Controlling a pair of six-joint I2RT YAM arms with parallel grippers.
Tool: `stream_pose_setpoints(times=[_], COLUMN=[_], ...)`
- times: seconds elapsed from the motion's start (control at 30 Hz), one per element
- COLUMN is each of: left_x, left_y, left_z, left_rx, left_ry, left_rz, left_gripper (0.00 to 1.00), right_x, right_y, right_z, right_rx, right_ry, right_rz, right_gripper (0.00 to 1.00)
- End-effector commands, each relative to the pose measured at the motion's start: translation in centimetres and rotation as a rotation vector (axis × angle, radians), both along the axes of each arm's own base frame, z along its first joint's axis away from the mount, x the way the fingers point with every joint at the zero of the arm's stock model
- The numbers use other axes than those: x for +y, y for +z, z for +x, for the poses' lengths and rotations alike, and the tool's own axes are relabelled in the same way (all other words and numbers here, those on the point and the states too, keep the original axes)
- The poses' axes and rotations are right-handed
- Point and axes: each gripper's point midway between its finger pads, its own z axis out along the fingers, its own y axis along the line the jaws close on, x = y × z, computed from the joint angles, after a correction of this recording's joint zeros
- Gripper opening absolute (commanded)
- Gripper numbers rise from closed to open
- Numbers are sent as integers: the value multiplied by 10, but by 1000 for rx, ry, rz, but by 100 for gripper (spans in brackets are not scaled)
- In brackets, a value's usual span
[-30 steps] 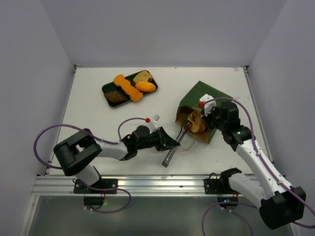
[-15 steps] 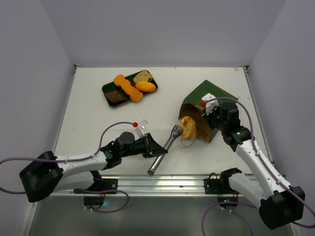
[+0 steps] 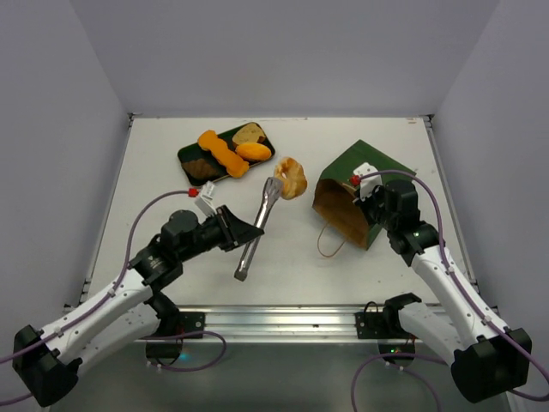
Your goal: Take the fake bread out of the paper bag
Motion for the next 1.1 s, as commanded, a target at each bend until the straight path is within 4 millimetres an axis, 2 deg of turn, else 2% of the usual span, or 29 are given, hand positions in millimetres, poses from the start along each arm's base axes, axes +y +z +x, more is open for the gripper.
stream_pose_setpoints(times=[0.0, 0.13, 0.17, 0.23, 0.27, 0.3, 0.33, 0.37, 0.57, 0.73, 0.9, 1.07], left_x=[17, 25, 31, 34, 41, 44, 56, 60, 90, 112, 120, 136], left_y=[30, 50, 56, 62, 59, 69, 69, 67, 45, 31, 18, -8], left_z=[20, 46, 62, 74, 91, 101, 116, 130, 178, 199, 202, 205], left_rx=[-92, -133, -141, -154, -141, -165, -166, -165, -96, -54, 5, 71], left_ry=[27, 59, 94, 97, 125, 138, 179, 196, 273, 327, 344, 369], left_rz=[40, 38, 37, 15, 14, -11, -20, -32, -124, -187, -238, -270], left_gripper=[0, 0, 0, 0, 0, 0, 0, 0, 0, 0, 0, 0], right_x=[-2, -1, -1, -1, -1, 0, 0, 0, 0, 1, 1, 0], right_y=[15, 16, 16, 16, 15, 15, 15, 15, 15, 14, 12, 11], right_z=[8, 7, 7, 8, 7, 7, 7, 7, 6, 6, 6, 6], right_rx=[-64, -65, -65, -65, -63, -61, -61, -59, -60, -56, -51, -50], right_ry=[-31, -27, -26, -24, -25, -22, -22, -22, -20, -13, -11, -14], right_rz=[27, 30, 31, 32, 33, 34, 34, 33, 35, 34, 30, 27], right_gripper=[0, 0, 0, 0, 0, 0, 0, 0, 0, 0, 0, 0])
